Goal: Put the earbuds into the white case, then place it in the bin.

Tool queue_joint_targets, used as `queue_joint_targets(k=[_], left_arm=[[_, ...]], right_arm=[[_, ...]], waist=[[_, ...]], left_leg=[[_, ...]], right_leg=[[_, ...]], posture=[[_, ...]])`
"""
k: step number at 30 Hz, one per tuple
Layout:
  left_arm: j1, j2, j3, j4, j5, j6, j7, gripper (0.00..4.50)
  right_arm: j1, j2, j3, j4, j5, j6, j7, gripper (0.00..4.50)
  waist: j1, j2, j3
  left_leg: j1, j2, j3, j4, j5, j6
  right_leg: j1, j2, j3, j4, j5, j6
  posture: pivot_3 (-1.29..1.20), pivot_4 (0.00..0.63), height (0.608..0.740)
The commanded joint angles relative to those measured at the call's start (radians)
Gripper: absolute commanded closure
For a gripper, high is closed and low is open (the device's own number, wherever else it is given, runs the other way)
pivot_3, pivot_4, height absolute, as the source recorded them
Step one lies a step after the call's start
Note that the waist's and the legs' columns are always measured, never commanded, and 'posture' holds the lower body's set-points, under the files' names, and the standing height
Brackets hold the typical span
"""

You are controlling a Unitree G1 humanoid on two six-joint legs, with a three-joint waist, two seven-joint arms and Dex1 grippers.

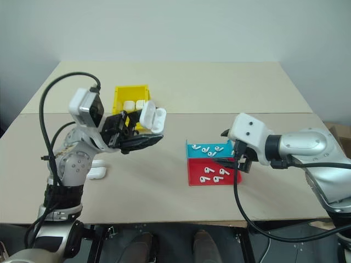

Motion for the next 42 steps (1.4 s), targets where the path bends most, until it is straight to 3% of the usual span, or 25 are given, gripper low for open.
queue_joint_targets(k=[1, 6, 10, 16, 19, 21, 26, 42], left_arm=[[0.012, 0.016, 0.020, -0.062, 0.002, -0.023, 0.029, 1.72], [0.045, 0.027, 0.024, -0.099, 0.008, -0.027, 0.064, 1.72], [0.066, 0.038, 0.008, -0.114, 0.037, -0.042, 0.072, 1.72], [0.080, 0.035, -0.008, -0.141, 0.035, -0.043, 0.098, 1.72], [0.079, 0.040, -0.009, -0.145, 0.032, -0.042, 0.105, 1.72], [0.080, 0.046, -0.008, -0.149, 0.029, -0.038, 0.108, 1.72], [0.090, 0.051, -0.017, -0.154, 0.038, -0.038, 0.122, 1.72], [0.134, 0.056, -0.016, -0.212, 0.013, -0.028, 0.163, 1.72]], right_arm=[[-0.050, -0.041, 0.078, -0.025, -0.039, -0.007, 0.086, 0.00], [-0.092, -0.033, 0.225, 0.028, -0.201, -0.119, 0.140, 1.18], [-0.139, -0.002, 0.324, 0.072, -0.318, -0.148, 0.169, 1.18], [-0.240, 0.097, 0.428, 0.121, -0.398, -0.022, 0.207, 1.18], [-0.251, 0.107, 0.433, 0.127, -0.421, -0.007, 0.213, 1.74], [-0.245, 0.104, 0.419, 0.091, -0.411, 0.017, 0.224, 2.38], [-0.236, 0.117, 0.446, 0.011, -0.412, 0.049, 0.254, 2.38], [-0.243, 0.199, 0.571, 0.084, -0.557, 0.048, 0.244, 2.38]], waist=[[0.007, 0.000, 0.000], [0.020, 0.000, 0.000], [0.020, 0.000, 0.000], [0.017, 0.000, 0.000], [0.023, 0.000, 0.000], [0.024, 0.000, 0.000], [0.021, 0.000, 0.000], [0.019, 0.000, 0.000]], left_leg=[[0.000, 0.000, 0.000, 0.000, 0.000, 0.000], [-0.001, 0.000, 0.001, 0.000, 0.000, 0.000], [-0.001, 0.000, 0.001, 0.001, 0.000, 0.000], [-0.001, 0.000, 0.000, 0.001, 0.000, 0.000], [-0.001, 0.000, 0.000, 0.001, 0.000, 0.000], [-0.001, -0.001, 0.000, 0.001, 0.000, 0.000], [-0.001, 0.000, -0.001, 0.001, 0.000, 0.000], [0.000, 0.000, -0.001, 0.001, 0.000, 0.000]], right_leg=[[0.000, 0.000, 0.000, 0.000, 0.000, 0.000], [0.000, -0.001, 0.000, -0.001, 0.000, 0.000], [0.000, -0.001, 0.000, 0.000, 0.000, 0.000], [-0.001, 0.000, 0.000, 0.000, 0.000, 0.000], [-0.001, -0.001, 0.000, 0.000, 0.000, 0.000], [-0.001, -0.001, -0.001, 0.000, 0.000, 0.000], [-0.001, -0.001, -0.001, 0.000, 0.000, 0.000], [-0.001, -0.001, -0.001, 0.000, 0.000, 0.000]], posture=[[0.00, 0.150, 0.740], [0.00, 0.150, 0.740], [0.00, 0.150, 0.740], [0.00, 0.150, 0.740], [0.00, 0.150, 0.740], [0.00, 0.150, 0.740], [0.00, 0.150, 0.740], [0.00, 0.150, 0.740]])
